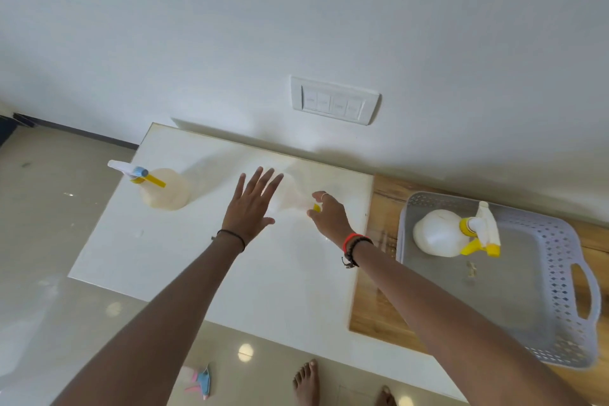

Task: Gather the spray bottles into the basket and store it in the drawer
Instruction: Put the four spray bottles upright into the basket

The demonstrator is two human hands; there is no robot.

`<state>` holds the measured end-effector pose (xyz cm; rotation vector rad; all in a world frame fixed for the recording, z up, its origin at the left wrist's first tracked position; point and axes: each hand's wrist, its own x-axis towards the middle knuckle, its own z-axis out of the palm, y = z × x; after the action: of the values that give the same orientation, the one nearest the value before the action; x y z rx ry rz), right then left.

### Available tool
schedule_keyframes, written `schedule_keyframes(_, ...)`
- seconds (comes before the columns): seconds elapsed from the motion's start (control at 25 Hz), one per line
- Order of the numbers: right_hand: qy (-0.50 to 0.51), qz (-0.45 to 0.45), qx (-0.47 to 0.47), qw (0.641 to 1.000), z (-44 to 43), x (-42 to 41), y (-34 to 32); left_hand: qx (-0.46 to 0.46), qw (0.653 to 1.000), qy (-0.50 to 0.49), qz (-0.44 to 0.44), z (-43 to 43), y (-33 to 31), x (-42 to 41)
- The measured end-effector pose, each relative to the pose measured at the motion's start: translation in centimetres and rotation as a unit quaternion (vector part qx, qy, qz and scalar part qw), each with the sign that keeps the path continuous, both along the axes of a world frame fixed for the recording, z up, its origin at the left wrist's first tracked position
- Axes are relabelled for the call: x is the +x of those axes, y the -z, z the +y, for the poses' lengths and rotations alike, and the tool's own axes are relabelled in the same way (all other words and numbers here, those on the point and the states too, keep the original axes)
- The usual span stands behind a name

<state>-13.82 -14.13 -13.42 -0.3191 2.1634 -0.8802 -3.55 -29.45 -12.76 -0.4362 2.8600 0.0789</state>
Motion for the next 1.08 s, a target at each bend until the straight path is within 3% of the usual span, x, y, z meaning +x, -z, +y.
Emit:
schedule_keyframes(0.24, -0.070, 0.039, 0.032, 0.996, -1.2, -0.7, 2.1, -0.103, 0.994, 0.044, -0.011, -0.6, 2.1, -2.5)
schedule_keyframes(0.4, -0.088, 0.002, 0.036, 0.995, -1.0, -1.0, 1.8, -0.136, 0.988, 0.059, 0.048, -0.2, 2.0, -2.6)
schedule_keyframes(0.64, -0.123, -0.043, 0.044, 0.990, 0.7, -1.3, -1.4, -0.049, 0.996, -0.005, 0.071, 1.6, -0.3, 0.6)
schedule_keyframes(0.72, -0.129, -0.049, 0.049, 0.989, 1.7, -1.4, -3.1, 0.027, 0.996, -0.050, 0.067, 3.1, -0.9, 2.3)
schedule_keyframes(0.84, -0.124, -0.077, 0.064, 0.987, 3.4, -1.9, -5.8, 0.109, 0.987, -0.111, 0.045, 5.3, -1.8, 4.4)
schedule_keyframes(1.08, -0.113, -0.128, 0.063, 0.983, 7.9, -2.1, -11.9, 0.225, 0.956, -0.167, 0.089, 10.9, -4.3, 7.9)
